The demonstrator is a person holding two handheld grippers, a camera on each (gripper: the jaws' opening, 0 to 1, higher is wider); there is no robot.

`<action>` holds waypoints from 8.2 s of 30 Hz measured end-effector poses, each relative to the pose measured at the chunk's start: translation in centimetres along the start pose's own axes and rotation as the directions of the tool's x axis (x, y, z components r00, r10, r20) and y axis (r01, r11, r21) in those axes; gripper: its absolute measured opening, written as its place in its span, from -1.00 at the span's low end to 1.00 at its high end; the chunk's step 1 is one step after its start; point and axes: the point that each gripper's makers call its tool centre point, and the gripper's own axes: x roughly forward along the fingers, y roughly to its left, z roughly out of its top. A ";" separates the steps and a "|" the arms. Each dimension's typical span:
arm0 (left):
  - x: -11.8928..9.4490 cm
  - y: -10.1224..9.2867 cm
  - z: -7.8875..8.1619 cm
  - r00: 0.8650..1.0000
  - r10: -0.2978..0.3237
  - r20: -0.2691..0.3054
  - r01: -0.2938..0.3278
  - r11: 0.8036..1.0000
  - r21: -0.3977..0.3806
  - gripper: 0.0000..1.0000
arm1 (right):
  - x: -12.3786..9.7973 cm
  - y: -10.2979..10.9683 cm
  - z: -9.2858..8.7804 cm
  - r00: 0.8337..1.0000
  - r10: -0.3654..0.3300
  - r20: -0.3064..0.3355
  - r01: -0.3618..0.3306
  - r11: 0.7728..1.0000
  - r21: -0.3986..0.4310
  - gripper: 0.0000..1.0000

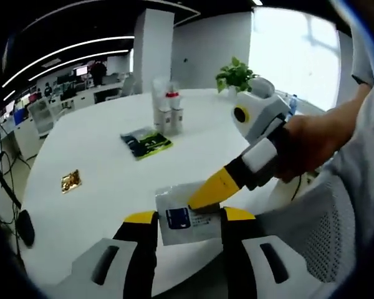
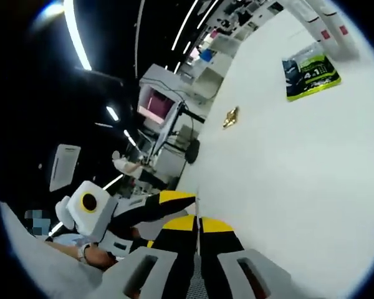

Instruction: Arrange the skincare products in the storage area until every visible bottle or jar stands upright without overlapping.

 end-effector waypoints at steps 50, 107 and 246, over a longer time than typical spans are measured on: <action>-3.0 -0.1 3.9 0.879 -0.241 0.410 0.468 0.598 -0.651 -1.00 | -2.0 4.5 0.8 0.950 0.306 0.055 -0.306 0.952 -0.011 -1.00; -4.2 5.2 2.0 0.987 -0.044 0.155 0.098 0.926 -0.365 -0.37 | -2.4 3.7 1.1 0.956 0.292 -0.004 -0.292 0.956 0.013 -1.00; -5.4 8.6 -9.2 0.917 0.191 -0.350 -0.157 0.980 0.123 -0.78 | 11.8 -15.5 25.8 0.743 -0.667 -0.052 0.409 0.515 -0.753 -0.84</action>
